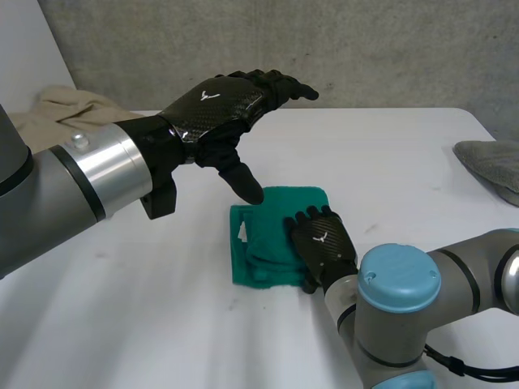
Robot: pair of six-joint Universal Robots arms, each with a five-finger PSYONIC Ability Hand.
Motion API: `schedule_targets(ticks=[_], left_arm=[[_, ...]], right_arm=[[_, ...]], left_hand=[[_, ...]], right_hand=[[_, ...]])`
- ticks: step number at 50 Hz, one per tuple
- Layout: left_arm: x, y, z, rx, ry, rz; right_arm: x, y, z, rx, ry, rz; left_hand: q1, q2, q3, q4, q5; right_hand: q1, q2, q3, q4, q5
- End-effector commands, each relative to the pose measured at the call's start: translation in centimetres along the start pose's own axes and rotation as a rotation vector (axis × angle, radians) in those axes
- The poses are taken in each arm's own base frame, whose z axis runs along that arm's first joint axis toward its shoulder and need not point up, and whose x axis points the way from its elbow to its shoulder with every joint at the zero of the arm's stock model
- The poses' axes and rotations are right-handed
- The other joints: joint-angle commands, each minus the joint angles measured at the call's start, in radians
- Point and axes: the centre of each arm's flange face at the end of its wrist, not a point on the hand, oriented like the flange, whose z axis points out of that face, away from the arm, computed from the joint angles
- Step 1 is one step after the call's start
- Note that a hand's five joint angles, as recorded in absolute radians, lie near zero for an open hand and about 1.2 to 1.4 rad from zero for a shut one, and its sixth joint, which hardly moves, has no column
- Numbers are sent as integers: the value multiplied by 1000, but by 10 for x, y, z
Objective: Fold the laundry.
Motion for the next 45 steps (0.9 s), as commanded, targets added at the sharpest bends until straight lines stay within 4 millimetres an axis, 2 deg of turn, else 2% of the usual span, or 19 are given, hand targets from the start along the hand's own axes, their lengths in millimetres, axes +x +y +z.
schedule_targets(ticks=[1,8,12,16,17,18,19,23,24,27,30,34,35,38,39,41,42,45], left_arm=[[0,0,0,0,1,-1],[-1,0,0,1,3,-8],[-2,0,0,3,1,-8],[-2,0,0,5,1,-13],[-3,-1,0,6,0,-13],[-3,-1,0,6,1,-13],[-3,-1,0,6,1,-15],[-4,-1,0,8,-3,-14],[-5,-2,0,10,-3,-14],[-6,-3,0,15,-8,-10],[-9,-4,-1,19,-15,-11],[-14,-6,-1,29,-27,-9],[-17,-7,-1,33,-33,-9],[-19,-8,-1,39,-39,-14],[-21,-10,-1,45,-43,-17],[-22,-10,-1,48,-46,-23],[-24,-11,-1,55,-50,-26],[-26,-12,-1,62,-52,-29]], right_arm=[[-1,3,10,15,8,-26],[-1,5,16,23,23,-45],[0,-1,22,54,34,-55],[0,2,27,58,41,-73],[1,1,29,69,51,-85],[3,-1,30,78,61,-88],[4,-2,31,88,72,-87],[16,-21,37,184,130,-70],[25,-35,39,237,157,-59],[37,-51,44,301,184,-44],[51,-61,58,355,196,-34],[92,-78,81,422,261,-5],[115,-84,88,440,296,14],[152,-96,96,480,357,50],[179,-102,100,508,397,74],[206,-108,102,539,436,93],[231,-114,102,575,466,106],[272,-116,102,615,514,109]], left_hand=[[-10,-16,-24,-12,-48],[-10,-16,-24,-12,-48],[-10,-16,-24,-12,-48],[-10,-16,-24,-12,-48],[-10,-16,-24,-12,-48],[-10,-16,-24,-12,-48],[-10,-16,-24,-12,-48],[-10,-16,-24,-12,-48],[-10,-16,-24,-12,-48],[-10,-16,-24,-12,-48],[-10,-16,-24,-12,-48],[-10,-16,-24,-12,-48],[-10,-16,-24,-12,-48],[-10,-16,-24,-12,-48],[-10,-16,-24,-12,-48],[-10,-16,-24,-12,-48],[-10,-16,-24,-12,-48],[-10,-16,-24,-12,-48]], right_hand=[[147,143,134,136,128],[185,182,172,175,166],[355,352,342,345,336],[712,709,699,702,694],[1013,1010,1000,1002,994],[1109,1106,1096,1099,1091],[1110,1107,1097,1100,1091],[1110,1107,1097,1100,1091],[1110,1107,1097,1100,1091],[1110,1107,1097,1100,1091],[1110,1107,1097,1100,1091],[1110,1107,1097,1100,1091],[1110,1107,1097,1100,1091],[1110,1107,1097,1100,1091],[1110,1107,1097,1100,1091],[1110,1107,1097,1100,1091],[1110,1107,1097,1100,1091],[1110,1107,1097,1100,1091]])
